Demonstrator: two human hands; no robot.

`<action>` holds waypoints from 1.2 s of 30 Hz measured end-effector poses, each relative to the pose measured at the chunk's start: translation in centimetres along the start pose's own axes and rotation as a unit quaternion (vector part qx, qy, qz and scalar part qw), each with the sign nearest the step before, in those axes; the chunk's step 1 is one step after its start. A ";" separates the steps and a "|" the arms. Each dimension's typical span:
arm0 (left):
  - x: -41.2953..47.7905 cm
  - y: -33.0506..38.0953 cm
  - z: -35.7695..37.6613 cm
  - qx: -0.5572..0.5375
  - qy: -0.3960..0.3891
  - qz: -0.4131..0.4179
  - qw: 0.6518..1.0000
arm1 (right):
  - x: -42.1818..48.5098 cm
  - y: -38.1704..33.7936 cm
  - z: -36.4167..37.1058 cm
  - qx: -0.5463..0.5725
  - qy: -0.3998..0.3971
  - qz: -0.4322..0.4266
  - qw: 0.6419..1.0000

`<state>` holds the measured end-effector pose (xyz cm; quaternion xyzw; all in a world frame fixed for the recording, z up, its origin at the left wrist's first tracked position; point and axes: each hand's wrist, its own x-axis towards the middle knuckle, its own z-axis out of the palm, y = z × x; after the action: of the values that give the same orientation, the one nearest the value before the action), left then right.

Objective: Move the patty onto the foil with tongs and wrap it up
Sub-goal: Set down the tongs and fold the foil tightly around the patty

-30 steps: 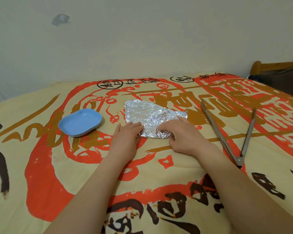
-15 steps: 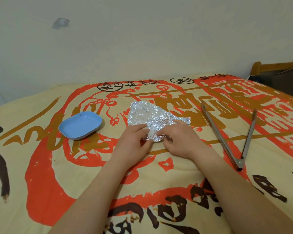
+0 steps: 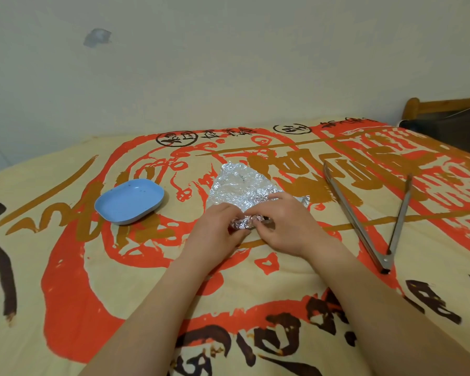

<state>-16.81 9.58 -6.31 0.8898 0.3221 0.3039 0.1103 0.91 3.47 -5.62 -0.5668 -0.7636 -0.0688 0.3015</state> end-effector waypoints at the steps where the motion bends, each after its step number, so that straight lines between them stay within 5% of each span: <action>1: 0.0 0.0 0.0 -0.003 0.002 0.001 1.000 | 0.0 0.0 0.0 0.006 0.006 0.001 1.000; 14: -0.2 0.2 -0.8 -0.038 0.003 -0.022 0.999 | 0.0 1.0 -0.3 0.028 -0.029 0.064 0.997; 24: 0.0 0.2 -0.8 -0.048 0.020 -0.075 0.996 | 0.8 -0.1 -0.2 0.042 0.042 0.097 0.994; 33: 0.3 -0.1 0.1 -0.119 0.074 -0.168 0.976 | 1.3 -2.2 -0.4 -0.162 0.190 -0.013 0.968; 36: 0.3 -0.1 0.1 -0.146 0.076 -0.194 0.967 | 1.3 -2.8 0.1 -0.141 0.128 -0.036 0.981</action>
<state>-16.64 9.87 -6.30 0.7586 0.4482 0.3873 0.2715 -1.87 3.61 -4.35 -0.5622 -0.7211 -0.2589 0.3113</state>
